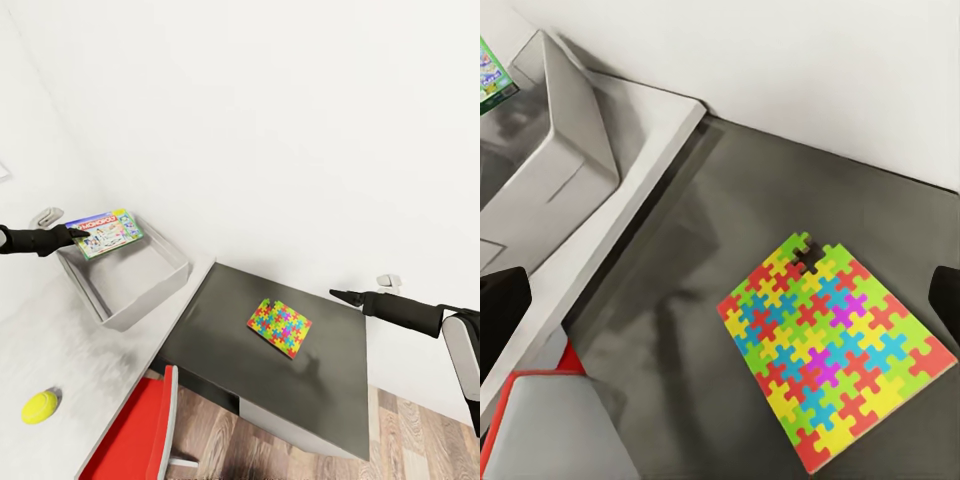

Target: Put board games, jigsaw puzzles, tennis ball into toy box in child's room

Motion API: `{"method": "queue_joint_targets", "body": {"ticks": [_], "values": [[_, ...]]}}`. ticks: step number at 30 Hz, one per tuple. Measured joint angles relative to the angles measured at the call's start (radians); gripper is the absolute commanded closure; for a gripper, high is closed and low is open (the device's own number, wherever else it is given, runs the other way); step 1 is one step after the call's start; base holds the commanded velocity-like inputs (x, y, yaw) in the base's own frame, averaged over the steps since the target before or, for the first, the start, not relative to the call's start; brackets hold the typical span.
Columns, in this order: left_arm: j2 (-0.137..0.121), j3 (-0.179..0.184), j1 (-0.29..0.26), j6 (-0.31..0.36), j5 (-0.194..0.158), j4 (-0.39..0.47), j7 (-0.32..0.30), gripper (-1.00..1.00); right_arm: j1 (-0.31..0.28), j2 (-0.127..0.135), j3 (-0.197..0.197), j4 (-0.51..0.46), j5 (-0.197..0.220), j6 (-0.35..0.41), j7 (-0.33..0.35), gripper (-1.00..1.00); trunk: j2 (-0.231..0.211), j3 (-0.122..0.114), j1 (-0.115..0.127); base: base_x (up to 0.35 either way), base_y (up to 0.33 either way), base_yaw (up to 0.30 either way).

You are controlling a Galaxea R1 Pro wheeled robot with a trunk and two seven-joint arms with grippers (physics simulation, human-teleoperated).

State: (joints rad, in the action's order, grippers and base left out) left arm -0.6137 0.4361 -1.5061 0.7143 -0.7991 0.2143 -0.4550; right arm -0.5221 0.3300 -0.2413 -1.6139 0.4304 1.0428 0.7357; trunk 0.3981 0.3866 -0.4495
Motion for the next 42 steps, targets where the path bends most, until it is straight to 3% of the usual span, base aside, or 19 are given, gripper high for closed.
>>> {"method": "queue_joint_targets", "body": {"ticks": [13,20,42], "values": [[0.003,0.000,-0.007,0.011,0.001,0.000,0.021,1.00,0.000,0.000,0.000,0.000,-0.001,0.000,0.000,-1.00,0.000,0.021,0.000,0.000,0.000,0.000],[0.004,-0.002,-0.010,0.050,-0.003,0.000,0.055,1.00,0.000,0.000,0.000,0.000,0.000,0.000,0.000,-1.00,0.000,0.033,0.000,0.000,0.000,0.000],[-0.002,-0.007,-0.058,0.084,-0.011,-0.002,0.066,1.00,0.000,0.001,-0.001,0.000,0.000,0.000,0.000,-1.00,0.000,0.068,0.000,0.000,0.000,0.000]]}}
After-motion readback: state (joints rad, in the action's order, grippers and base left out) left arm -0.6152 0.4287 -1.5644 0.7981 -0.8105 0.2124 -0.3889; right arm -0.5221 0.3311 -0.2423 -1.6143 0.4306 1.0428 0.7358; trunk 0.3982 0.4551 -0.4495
